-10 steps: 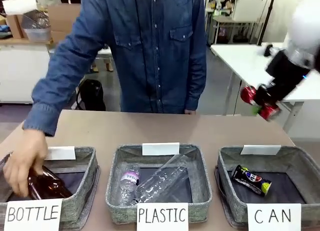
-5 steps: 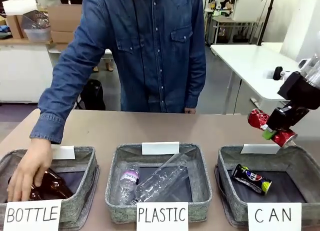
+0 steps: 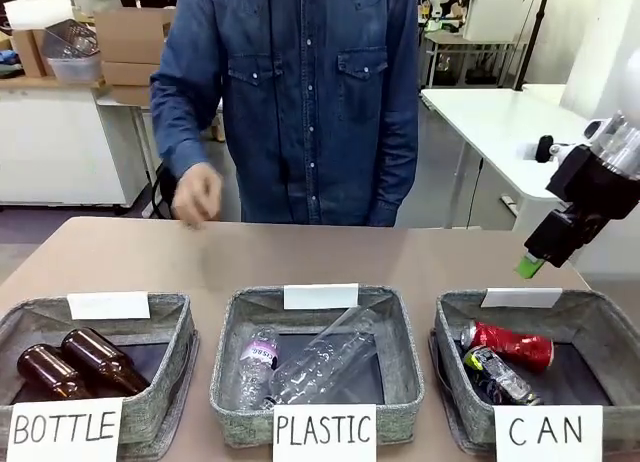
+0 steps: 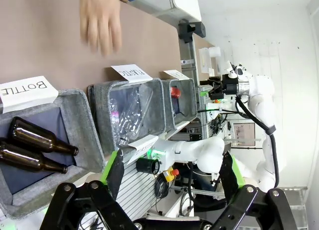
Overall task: Sort the can waste into the basket.
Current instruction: Pick up the can waste from the table and place it in the right Fabric basket.
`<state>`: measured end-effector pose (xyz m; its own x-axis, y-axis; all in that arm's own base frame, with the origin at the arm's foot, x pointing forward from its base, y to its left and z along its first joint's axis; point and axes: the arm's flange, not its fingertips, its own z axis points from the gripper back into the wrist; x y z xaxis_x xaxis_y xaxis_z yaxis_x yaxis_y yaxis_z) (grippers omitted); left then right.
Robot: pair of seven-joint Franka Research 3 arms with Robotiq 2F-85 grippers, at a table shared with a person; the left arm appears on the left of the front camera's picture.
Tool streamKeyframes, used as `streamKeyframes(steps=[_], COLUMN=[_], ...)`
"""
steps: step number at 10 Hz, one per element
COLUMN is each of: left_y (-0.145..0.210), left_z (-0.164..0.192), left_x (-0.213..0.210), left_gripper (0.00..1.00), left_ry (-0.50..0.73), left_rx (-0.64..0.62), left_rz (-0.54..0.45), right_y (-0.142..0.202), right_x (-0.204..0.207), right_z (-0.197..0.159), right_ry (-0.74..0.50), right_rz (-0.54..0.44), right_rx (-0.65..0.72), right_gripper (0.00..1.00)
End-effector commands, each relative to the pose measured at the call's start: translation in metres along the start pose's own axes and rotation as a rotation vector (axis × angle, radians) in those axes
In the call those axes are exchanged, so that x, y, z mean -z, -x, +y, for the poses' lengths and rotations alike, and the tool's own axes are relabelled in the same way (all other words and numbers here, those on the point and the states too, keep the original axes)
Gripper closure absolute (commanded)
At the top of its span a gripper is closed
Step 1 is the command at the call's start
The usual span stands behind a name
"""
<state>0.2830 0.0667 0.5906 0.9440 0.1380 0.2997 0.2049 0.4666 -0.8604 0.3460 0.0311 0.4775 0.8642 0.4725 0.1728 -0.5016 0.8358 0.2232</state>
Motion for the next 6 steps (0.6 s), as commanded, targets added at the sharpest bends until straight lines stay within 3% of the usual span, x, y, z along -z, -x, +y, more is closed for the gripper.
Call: streamKeyframes(steps=[1,5,6], left_y=[-0.0003,-0.0003,-0.0003], left_z=[-0.0004,-0.0004,-0.0004], left_x=[0.0001,0.0001,0.0001], left_gripper=[0.00,0.00,0.00], left_ry=[0.015,0.015,0.015], left_rx=[0.016,0.016,0.016], left_rz=[-0.002,-0.002,-0.002], right_y=[-0.0018,-0.0039,-0.0091], right_x=[0.0003,0.0022,-0.0057], right_z=[-0.0093,-0.0108,-0.0115], right_ry=[-0.016,-0.024,-0.130], right_rz=[-0.010,-0.018,-0.112], right_rx=[-0.031,-0.032,0.015], right_gripper=[0.00,0.00,0.00])
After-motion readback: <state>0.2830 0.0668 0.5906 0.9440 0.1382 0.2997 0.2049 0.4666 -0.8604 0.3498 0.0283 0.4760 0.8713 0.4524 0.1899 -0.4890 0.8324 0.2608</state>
